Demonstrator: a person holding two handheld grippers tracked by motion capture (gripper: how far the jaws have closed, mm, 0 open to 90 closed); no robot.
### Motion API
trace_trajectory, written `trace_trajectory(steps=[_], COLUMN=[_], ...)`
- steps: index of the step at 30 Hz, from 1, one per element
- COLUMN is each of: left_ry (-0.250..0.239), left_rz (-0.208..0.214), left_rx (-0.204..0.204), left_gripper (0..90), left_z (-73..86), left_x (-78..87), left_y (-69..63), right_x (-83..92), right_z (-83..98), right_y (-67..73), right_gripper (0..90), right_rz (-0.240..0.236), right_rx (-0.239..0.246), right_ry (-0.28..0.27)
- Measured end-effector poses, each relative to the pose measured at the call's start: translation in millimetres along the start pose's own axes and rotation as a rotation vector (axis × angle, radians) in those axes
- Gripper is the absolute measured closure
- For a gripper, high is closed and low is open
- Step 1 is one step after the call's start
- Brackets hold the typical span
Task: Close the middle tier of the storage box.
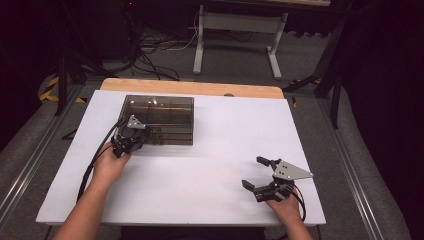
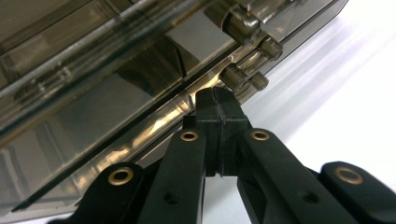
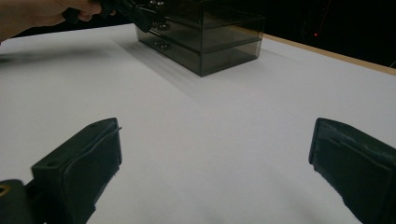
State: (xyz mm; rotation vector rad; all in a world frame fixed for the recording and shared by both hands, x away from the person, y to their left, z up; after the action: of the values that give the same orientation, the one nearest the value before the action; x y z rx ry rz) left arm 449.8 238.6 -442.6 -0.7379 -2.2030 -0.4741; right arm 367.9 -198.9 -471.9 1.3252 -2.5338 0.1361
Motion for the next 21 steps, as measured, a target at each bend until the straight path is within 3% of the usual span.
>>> trace_trajectory(steps=[5,9,18,21], left_ry=[0.015,0.019,-0.038,-0.045], left_rz=[-0.021,0.018,0.032,0.039], left_rx=[-0.006,0.001,-0.031,-0.035], left_gripper=[89.4,88.8,65.8,62.3], left_z=[-0.7,0.1,-2.9,-3.5], left_x=[0.7,5.8,26.0,28.3], left_y=[-2.2,-4.0,-9.5,-11.5], right_x=[0.0,0.4,0.5,0.5], right_z=[0.1,0.0,0.0,0.0], right_y=[-0.2,-0.7,-0.8,-0.9], right_gripper=[2.8,2.9,2.9,2.9], right_rz=[0.002,0.005,0.004,0.005], right_rx=[-0.004,-0.005,-0.008,-0.008], right_ry=[0.000,0.001,-0.001,-0.001])
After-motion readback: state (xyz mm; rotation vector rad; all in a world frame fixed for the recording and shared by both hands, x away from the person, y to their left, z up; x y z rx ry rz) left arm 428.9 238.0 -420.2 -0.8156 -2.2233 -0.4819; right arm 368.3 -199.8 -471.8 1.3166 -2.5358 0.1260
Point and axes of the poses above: each handheld gripper's, and its own axes: x roughly backward along the jaws, z roughly out of its underside, y roughly to its left, the point moved 3 cm from there along -x, roughly forward along the jaws, and after that the axes turned 4 degrees about -x, right-handed, at the moved point
